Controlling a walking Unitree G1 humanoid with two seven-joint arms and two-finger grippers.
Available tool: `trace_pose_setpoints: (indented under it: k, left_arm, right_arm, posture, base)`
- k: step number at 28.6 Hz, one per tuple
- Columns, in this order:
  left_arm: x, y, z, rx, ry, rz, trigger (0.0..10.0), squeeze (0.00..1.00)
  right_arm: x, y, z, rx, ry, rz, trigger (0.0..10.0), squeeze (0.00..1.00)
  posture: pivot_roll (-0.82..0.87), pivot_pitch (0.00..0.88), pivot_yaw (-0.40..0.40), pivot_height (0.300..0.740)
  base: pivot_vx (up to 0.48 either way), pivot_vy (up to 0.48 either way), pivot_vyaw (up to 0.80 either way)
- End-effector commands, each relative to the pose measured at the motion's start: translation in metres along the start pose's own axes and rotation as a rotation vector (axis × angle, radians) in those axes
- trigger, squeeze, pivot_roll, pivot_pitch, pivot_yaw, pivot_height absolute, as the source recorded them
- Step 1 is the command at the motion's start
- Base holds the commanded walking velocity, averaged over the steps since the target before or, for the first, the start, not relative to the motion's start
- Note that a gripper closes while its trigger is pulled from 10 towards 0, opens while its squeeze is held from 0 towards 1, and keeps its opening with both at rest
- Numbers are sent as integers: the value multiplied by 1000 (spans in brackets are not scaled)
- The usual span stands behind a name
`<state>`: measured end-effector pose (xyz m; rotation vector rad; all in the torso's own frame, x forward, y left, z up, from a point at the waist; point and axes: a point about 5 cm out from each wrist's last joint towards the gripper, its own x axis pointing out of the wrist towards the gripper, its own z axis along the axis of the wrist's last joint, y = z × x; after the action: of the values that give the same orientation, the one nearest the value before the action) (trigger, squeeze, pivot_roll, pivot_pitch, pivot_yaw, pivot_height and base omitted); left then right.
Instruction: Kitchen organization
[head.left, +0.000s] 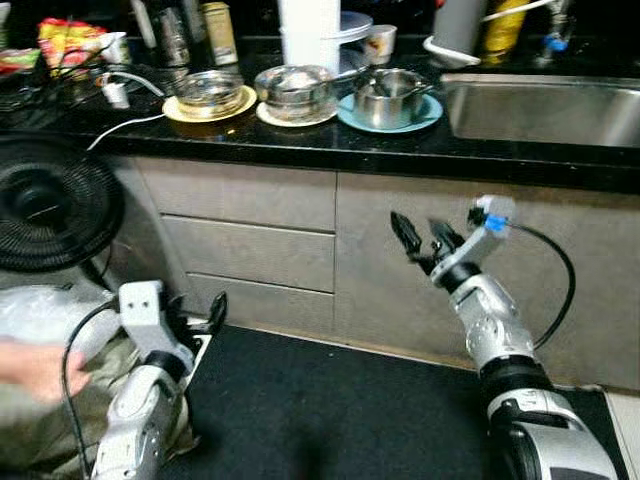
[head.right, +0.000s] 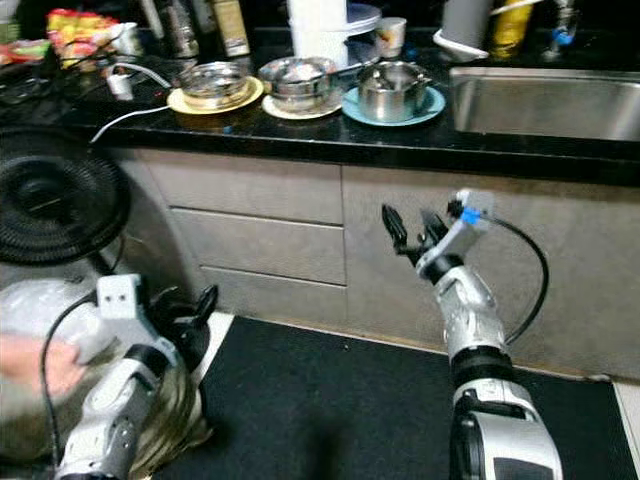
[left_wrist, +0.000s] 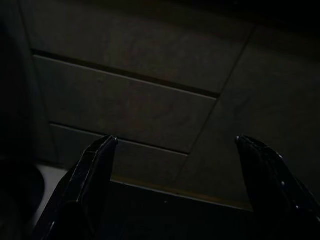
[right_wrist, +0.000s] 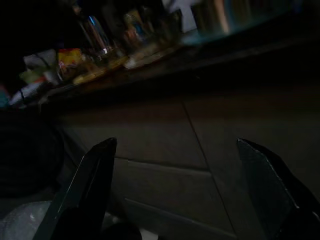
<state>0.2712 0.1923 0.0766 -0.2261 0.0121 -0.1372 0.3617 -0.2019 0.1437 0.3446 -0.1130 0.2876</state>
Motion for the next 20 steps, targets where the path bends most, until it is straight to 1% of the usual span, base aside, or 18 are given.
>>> trace_pose_setpoints:
  k: [1,2,3,4,5,7,8,12,14,16,20]
  left_arm:
    - [0,4,4,60,15,25,10000,0]
    - [0,4,4,60,15,25,10000,0]
    - [3,2,9,86,3,18,10000,0]
    - [3,2,9,86,3,18,10000,0]
    - [4,1,13,97,-8,21,10000,0]
    - [4,1,14,98,-8,23,10000,0]
    - [7,2,20,112,-28,49,10000,0]
    - [9,3,25,132,-41,68,10000,0]
    - [11,1,29,142,-68,55,10000,0]
    - [12,1,32,152,-83,49,10000,0]
    - [8,5,44,70,-118,58,10000,0]
  right_arm:
    - [6,13,3,16,-21,41,10000,0]
    - [6,13,3,16,-21,41,10000,0]
    - [11,20,10,19,-46,63,10000,0]
    - [11,20,10,19,-46,63,10000,0]
    - [13,24,13,20,-58,75,10000,0]
    - [14,25,13,20,-60,76,10000,0]
    - [17,31,15,28,-69,88,10000,0]
    - [21,36,15,41,-70,98,10000,0]
    - [23,45,11,37,-58,119,10000,0]
    - [24,50,11,42,-63,121,10000,0]
    - [30,46,28,39,-113,52,10000,0]
  posture:
    - [28,0,27,740]
    - [28,0,27,740]
    - [34,0,30,740]
    - [34,0,30,740]
    - [34,0,30,740]
    - [34,0,30,740]
    - [36,0,28,740]
    - [33,0,29,740]
    - [38,0,25,740]
    - [38,0,25,740]
    - [46,0,19,740]
  base:
    - [0,0,775]
    - [0,0,775]
    - [0,0,775]
    - [0,0,775]
    - [0,0,775]
    - [0,0,775]
    - [0,0,775]
    - [0,0,775]
    - [0,0,775]
    - [0,0,625]
    - [0,0,0]
